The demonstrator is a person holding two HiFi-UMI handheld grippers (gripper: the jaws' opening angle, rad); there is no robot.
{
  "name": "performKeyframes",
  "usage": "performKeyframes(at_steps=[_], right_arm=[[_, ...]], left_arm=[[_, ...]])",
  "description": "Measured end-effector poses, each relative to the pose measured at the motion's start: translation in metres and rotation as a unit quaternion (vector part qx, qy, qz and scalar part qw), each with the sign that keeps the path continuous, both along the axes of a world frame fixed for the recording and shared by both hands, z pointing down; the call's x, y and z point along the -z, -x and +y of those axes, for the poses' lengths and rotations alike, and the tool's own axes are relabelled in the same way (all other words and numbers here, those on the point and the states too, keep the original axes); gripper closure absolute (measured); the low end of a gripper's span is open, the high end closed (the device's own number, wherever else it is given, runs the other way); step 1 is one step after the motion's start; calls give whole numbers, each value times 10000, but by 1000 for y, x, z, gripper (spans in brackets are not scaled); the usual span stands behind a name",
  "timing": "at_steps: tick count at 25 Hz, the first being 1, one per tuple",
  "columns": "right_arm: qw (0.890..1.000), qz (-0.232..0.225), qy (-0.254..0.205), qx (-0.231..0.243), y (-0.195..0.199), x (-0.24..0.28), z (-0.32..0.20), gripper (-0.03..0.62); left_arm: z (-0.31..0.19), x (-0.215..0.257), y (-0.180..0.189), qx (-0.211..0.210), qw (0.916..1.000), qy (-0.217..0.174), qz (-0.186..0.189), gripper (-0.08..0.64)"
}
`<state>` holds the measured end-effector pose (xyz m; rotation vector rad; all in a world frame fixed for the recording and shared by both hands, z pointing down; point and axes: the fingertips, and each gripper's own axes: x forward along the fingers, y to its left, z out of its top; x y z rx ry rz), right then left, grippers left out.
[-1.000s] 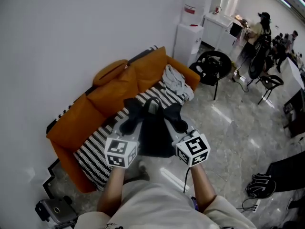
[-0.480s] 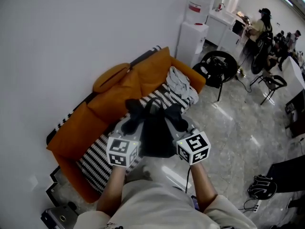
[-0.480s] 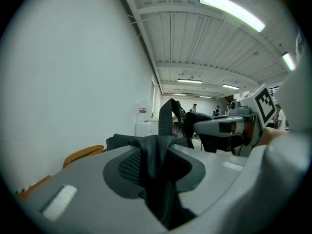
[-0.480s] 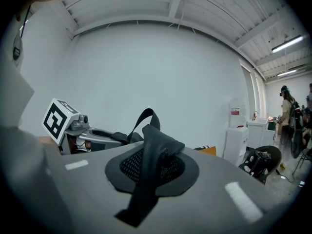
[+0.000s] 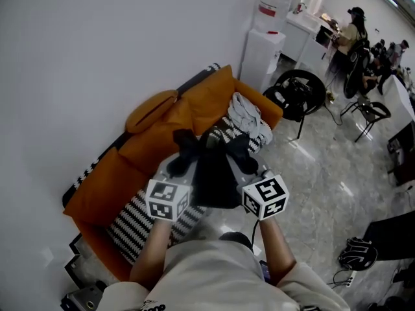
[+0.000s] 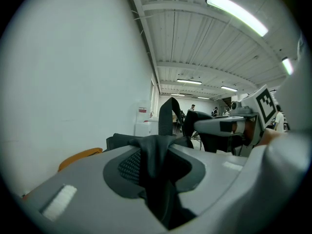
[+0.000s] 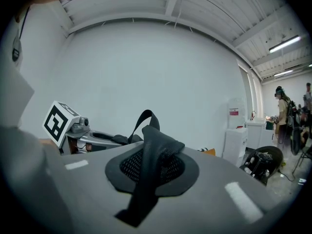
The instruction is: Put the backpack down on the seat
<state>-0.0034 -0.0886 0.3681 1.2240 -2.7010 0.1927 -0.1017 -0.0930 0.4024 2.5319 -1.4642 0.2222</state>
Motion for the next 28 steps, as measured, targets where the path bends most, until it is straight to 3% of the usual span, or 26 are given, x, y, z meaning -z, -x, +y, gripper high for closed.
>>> performKeyframes(at_steps=[9,28], right_arm=[[9997,9,221,44,8,-19,-40,557],[9949,239,867,447,11,-88,-199,557]], left_arm=[[-40,-19,9,99,9999,83,52,463],[-180,-93,4,287,9954,913,-1,462]])
